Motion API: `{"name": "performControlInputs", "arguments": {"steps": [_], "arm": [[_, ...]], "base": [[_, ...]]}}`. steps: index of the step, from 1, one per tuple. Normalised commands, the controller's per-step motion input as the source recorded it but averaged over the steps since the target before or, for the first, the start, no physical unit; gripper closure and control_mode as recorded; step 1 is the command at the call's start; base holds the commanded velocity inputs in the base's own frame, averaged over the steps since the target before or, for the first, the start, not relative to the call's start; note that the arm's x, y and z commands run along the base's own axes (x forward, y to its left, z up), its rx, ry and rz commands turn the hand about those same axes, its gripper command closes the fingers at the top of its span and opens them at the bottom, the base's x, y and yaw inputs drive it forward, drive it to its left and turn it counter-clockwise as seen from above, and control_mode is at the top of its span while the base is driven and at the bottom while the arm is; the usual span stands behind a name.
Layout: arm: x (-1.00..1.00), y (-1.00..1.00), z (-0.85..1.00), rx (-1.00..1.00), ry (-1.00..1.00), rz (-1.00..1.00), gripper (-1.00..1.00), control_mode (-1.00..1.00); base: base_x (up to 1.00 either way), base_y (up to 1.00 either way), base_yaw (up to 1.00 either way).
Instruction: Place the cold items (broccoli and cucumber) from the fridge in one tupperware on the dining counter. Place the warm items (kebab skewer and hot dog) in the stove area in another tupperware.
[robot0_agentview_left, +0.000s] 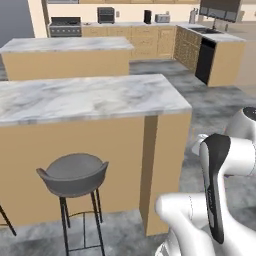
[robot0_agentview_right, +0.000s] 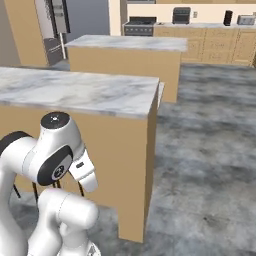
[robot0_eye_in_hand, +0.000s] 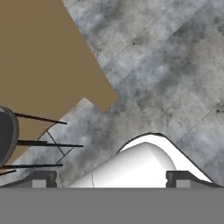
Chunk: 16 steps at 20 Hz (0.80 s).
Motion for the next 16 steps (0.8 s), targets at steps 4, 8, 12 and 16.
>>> {"name": "performControlInputs", "arguments": {"steps": [4, 8, 12, 16], "arm": [[0.0, 0.0, 0.0, 0.0, 0.0, 0.0, -1.0, 1.0], [0.0, 0.0, 0.0, 0.0, 0.0, 0.0, -1.0, 1.0], [0.0, 0.0, 0.0, 0.0, 0.0, 0.0, -1.0, 1.0], [0.0, 0.0, 0.0, 0.0, 0.0, 0.0, -1.0, 1.0]], "base": [[0.0, -1.0, -0.01], [0.0, -1.0, -0.01], [0.0, -1.0, -0.01], [0.02, -1.0, -0.01]]}}
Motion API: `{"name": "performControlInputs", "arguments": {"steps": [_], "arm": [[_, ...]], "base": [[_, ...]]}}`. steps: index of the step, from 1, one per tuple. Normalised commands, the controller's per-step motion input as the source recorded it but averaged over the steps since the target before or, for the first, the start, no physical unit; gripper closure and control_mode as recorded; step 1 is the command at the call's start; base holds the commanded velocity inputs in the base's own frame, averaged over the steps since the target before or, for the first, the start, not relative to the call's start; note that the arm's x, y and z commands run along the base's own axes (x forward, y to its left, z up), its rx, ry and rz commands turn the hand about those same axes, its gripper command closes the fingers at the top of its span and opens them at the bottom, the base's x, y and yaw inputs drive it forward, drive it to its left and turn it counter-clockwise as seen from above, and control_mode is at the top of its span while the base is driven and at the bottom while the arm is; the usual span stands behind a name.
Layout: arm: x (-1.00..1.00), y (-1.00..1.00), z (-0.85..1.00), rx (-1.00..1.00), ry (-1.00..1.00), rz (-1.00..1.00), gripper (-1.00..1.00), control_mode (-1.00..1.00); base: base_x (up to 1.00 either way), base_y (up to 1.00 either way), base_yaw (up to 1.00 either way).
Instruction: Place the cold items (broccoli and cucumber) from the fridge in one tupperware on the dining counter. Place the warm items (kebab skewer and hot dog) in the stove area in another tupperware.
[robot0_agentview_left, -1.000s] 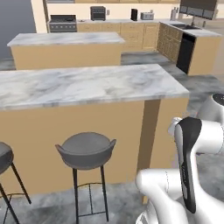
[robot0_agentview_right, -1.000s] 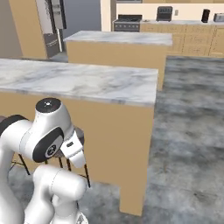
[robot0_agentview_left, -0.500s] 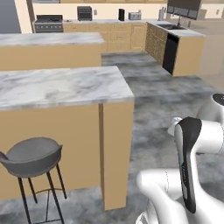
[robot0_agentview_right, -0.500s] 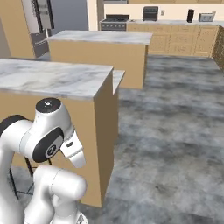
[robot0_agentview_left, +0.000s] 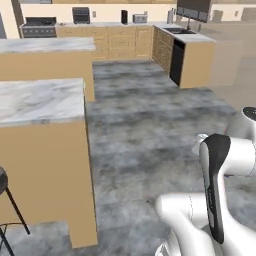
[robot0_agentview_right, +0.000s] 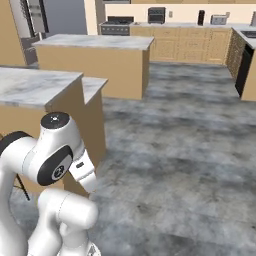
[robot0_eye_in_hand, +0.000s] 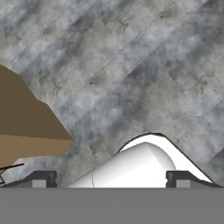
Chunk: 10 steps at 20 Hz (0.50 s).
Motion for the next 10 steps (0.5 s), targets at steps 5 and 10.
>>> {"name": "performControlInputs", "arguments": {"steps": [5, 10], "arm": [[0.0, 0.0, 0.0, 0.0, 0.0, 0.0, -1.0, 1.0], [0.0, 0.0, 0.0, 0.0, 0.0, 0.0, -1.0, 1.0]], "base": [[0.2, -1.0, 0.0], [0.79, -0.96, 0.0]]}}
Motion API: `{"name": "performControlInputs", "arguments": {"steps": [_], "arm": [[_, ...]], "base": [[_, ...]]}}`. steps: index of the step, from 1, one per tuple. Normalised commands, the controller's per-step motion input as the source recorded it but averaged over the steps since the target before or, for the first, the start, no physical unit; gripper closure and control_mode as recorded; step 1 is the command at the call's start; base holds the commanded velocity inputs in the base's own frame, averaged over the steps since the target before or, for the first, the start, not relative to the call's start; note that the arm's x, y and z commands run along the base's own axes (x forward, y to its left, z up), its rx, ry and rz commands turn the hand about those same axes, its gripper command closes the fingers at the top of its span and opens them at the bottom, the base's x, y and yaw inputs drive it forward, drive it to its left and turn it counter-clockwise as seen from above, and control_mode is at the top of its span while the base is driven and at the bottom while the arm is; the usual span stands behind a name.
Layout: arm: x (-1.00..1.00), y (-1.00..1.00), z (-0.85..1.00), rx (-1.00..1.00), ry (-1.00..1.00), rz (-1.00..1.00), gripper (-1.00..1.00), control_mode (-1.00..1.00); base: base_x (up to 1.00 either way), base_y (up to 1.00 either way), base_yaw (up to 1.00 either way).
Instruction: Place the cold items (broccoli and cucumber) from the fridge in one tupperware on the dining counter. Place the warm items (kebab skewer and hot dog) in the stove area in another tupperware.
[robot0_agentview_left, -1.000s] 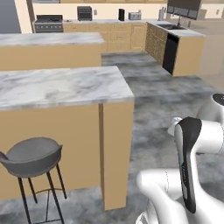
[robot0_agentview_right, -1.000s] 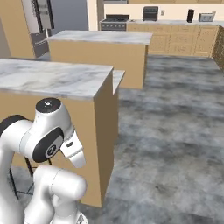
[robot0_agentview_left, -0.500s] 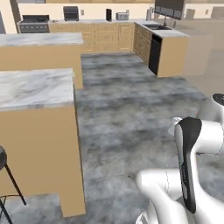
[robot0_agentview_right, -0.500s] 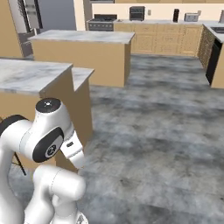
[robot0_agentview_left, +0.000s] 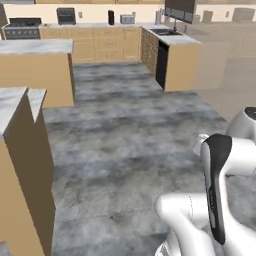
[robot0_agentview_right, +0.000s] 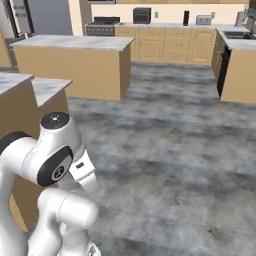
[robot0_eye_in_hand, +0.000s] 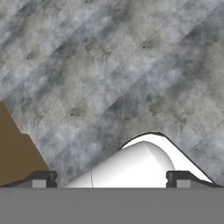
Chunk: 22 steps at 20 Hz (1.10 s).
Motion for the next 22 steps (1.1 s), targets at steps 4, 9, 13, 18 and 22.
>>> {"name": "performControlInputs", "arguments": {"steps": [4, 9, 13, 18, 22], "arm": [[0.0, 0.0, 0.0, 0.0, 0.0, 0.0, -1.0, 1.0], [0.0, 0.0, 0.0, 0.0, 0.0, 0.0, -1.0, 1.0], [0.0, 0.0, 0.0, 0.0, 0.0, 0.0, -1.0, 1.0], [0.0, 0.0, 0.0, 0.0, 0.0, 0.0, -1.0, 1.0], [0.0, 0.0, 0.0, 0.0, 0.0, 0.0, -1.0, 1.0]], "base": [[1.0, -0.6, 0.0], [1.0, -0.3, 0.0], [1.0, -0.18, 0.0], [1.0, -0.2, 0.0], [1.0, -0.33, 0.0]]}}
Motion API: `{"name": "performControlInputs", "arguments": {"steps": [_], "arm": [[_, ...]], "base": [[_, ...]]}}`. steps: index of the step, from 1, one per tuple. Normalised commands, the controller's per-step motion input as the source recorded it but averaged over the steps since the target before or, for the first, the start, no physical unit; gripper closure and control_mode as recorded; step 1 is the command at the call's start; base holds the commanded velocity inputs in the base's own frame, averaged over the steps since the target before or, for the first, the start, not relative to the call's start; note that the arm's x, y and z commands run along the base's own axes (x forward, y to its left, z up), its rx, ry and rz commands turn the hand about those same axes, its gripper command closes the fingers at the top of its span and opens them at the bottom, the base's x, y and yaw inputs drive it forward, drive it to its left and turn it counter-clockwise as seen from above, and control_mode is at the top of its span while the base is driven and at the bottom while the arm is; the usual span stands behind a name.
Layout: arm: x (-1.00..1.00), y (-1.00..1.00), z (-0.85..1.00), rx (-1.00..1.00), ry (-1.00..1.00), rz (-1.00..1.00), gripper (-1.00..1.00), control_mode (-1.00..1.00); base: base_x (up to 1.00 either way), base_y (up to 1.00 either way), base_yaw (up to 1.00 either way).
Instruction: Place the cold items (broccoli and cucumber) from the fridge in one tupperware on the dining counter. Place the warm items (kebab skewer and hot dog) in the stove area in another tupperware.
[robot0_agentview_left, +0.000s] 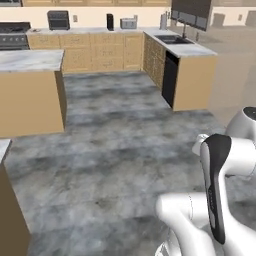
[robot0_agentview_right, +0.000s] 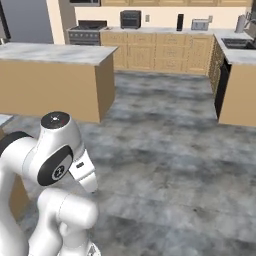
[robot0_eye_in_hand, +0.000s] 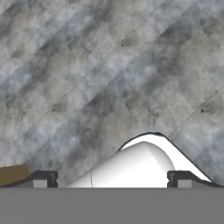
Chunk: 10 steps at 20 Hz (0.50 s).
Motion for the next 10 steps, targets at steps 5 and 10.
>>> {"name": "performControlInputs", "arguments": {"steps": [5, 10], "arm": [[0.0, 0.0, 0.0, 0.0, 0.0, 0.0, -1.0, 1.0], [0.0, 0.0, 0.0, 0.0, 0.0, 0.0, -1.0, 1.0]], "base": [[1.0, -0.39, 0.0], [1.0, -0.4, 0.0]]}}
